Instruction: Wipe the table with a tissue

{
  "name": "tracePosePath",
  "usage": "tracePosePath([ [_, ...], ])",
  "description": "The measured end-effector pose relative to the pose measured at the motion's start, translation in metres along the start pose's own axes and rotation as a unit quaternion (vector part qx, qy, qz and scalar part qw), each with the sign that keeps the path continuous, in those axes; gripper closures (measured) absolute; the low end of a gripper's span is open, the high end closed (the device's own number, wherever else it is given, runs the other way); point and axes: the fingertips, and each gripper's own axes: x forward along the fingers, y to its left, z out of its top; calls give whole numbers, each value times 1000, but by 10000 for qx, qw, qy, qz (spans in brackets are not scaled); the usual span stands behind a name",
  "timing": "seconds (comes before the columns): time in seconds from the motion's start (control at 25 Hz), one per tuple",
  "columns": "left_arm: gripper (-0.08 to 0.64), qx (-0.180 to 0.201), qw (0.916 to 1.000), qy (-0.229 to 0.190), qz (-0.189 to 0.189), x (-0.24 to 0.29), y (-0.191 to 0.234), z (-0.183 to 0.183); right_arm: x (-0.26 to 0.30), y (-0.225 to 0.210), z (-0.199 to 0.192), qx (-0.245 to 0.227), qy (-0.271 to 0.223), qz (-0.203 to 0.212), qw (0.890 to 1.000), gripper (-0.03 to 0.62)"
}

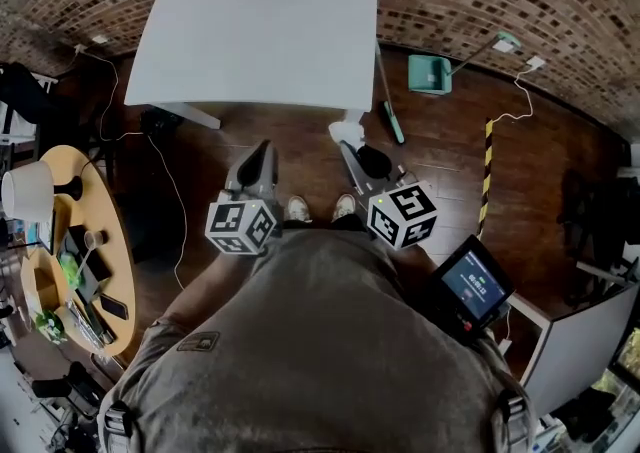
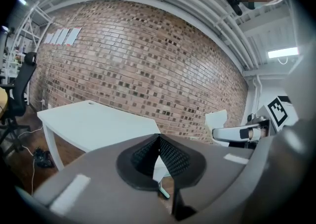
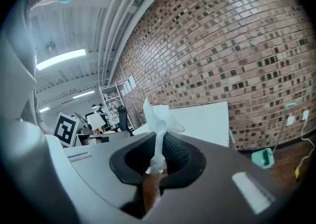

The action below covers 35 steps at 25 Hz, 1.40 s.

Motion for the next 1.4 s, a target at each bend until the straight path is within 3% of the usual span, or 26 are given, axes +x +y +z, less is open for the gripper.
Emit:
tracePosePath([
  [0.68,558,485,9986,-78,-201,0,12,16,3,11,1,207,-263,-317,9989,548],
  [0.92,558,864,9959,-116,-236,9,3,21,5,3,6,219,-278,-324,9989,548],
  [1.4,558,788,9965,-73,-252,9,10,17,11,5,6,186,-307,-361,9987,548],
])
